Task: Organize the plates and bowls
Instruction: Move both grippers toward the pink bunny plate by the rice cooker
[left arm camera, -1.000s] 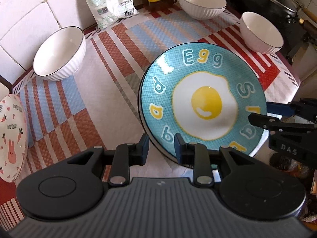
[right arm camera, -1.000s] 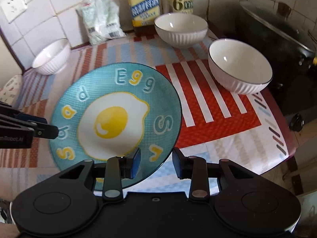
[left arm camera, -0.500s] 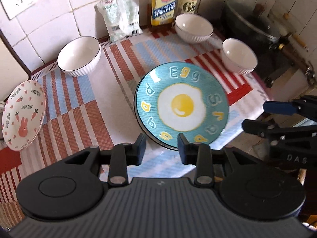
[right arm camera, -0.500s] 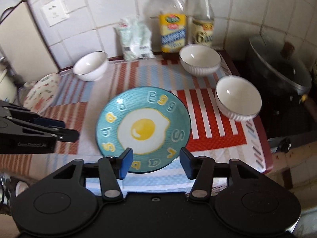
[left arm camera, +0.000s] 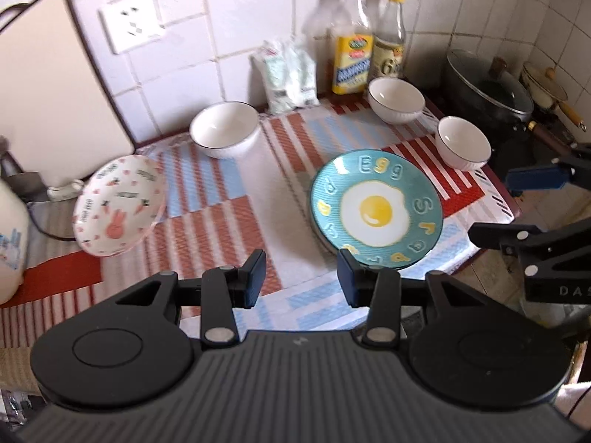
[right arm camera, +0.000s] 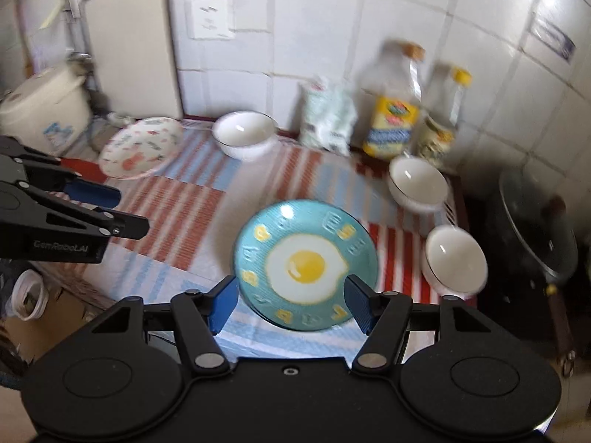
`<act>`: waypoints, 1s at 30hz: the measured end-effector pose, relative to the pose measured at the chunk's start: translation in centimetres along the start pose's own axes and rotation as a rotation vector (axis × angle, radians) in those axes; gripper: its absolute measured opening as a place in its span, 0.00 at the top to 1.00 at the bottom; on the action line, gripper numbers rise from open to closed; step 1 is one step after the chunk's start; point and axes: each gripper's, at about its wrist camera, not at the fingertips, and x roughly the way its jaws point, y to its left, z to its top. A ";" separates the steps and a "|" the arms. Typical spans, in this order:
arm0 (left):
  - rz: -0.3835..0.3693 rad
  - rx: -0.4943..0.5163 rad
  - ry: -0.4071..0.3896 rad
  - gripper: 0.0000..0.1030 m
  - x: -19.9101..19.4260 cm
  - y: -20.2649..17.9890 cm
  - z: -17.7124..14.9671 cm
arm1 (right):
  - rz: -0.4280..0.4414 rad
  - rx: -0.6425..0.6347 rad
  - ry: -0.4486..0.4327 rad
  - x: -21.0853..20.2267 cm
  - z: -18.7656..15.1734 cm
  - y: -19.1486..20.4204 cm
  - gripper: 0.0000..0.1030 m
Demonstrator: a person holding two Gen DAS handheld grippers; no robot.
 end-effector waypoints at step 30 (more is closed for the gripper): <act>0.193 -0.286 -0.127 0.40 -2.7 18.7 0.0 | 0.288 -0.242 -0.156 5.5 11.9 13.7 0.33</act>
